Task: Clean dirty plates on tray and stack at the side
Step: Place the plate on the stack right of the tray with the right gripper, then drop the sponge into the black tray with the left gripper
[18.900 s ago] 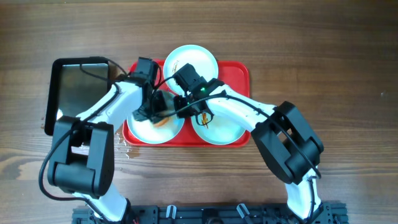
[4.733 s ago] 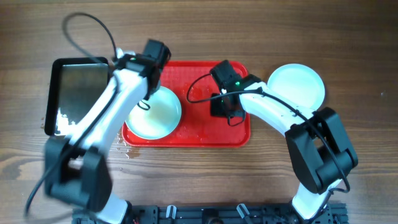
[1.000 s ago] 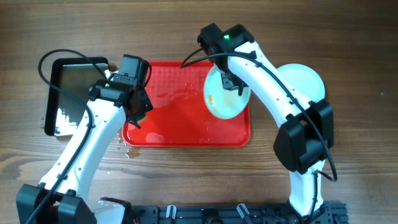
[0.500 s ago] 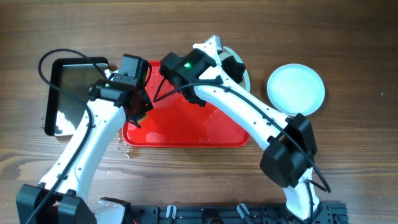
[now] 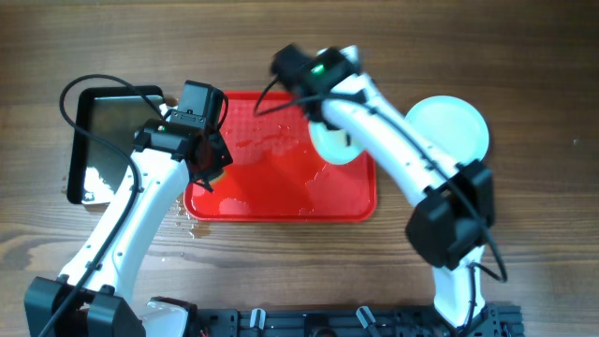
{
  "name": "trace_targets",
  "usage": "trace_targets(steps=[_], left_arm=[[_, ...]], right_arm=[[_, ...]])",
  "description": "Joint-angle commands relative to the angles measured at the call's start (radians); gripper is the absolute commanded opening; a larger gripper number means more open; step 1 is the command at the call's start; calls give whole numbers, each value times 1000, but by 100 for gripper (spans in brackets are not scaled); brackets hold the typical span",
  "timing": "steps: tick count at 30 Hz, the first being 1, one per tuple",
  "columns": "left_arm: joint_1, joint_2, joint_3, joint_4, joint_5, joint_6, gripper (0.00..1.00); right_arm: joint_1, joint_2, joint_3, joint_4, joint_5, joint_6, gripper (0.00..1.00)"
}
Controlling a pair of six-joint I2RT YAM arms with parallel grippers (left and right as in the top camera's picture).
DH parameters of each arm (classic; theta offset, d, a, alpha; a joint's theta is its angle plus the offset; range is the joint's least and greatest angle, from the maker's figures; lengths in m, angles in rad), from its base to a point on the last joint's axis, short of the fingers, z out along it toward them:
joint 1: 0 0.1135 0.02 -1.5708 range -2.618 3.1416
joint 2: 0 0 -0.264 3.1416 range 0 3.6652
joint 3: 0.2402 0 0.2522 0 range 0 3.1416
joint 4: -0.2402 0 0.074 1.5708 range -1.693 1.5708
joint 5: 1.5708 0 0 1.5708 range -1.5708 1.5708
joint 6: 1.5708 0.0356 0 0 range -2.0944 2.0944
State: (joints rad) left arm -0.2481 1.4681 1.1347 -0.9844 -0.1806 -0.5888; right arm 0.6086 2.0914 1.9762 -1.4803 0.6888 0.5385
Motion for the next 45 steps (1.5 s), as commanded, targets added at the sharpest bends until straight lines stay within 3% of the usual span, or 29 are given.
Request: trace_targets(steps=[1, 3, 5, 6, 9, 14, 17, 18, 19, 21, 25, 27, 29, 30, 33, 38, 44, 45], left_arm=[[5, 6, -4, -2, 13, 5, 4], [5, 6, -4, -1, 13, 4, 4], [5, 6, -4, 0, 42, 4, 4], [5, 6, -4, 0, 43, 4, 4], [5, 6, -4, 9, 43, 4, 4], [5, 6, -4, 30, 43, 4, 4], [5, 6, -4, 30, 43, 4, 4], [5, 6, -4, 30, 43, 4, 4], [5, 6, -4, 30, 43, 4, 4], [5, 6, -4, 30, 42, 4, 4], [5, 6, -4, 38, 42, 4, 4], [5, 6, -4, 56, 42, 4, 4], [6, 6, -4, 101, 24, 5, 4], [13, 10, -4, 134, -21, 5, 4], [82, 51, -4, 214, -114, 13, 4], [348, 223, -4, 414, -120, 70, 4], [533, 321, -4, 579, -108, 193, 4], [552, 330, -4, 589, -103, 193, 8]], right_arm=[[-254, -105, 19, -19, -128, 29, 4], [-454, -109, 18, 9, -324, -47, 4], [-646, -101, -12, 74, -612, -258, 4], [-718, -101, -37, 93, -663, -275, 4], [-863, -101, -129, 135, -684, -293, 4], [-930, -101, -274, 221, -692, -322, 4], [-912, -101, -303, 242, -717, -329, 4], [-904, -101, -303, 243, -717, -328, 10], [-897, -101, -303, 242, -717, -328, 42], [-888, -101, -303, 236, -718, -324, 45], [-886, -101, -303, 214, -939, -371, 72], [-865, -101, -303, 195, -1093, -424, 74], [-813, -101, -304, 182, -1109, -426, 81], [-763, -101, -312, 185, -1109, -420, 100], [-643, -101, -338, 204, -1108, -387, 100], [-439, -101, -351, 232, -1105, -370, 100], [-262, -101, -352, 323, -975, -267, 100], [-238, -101, -352, 352, -974, -229, 100]])
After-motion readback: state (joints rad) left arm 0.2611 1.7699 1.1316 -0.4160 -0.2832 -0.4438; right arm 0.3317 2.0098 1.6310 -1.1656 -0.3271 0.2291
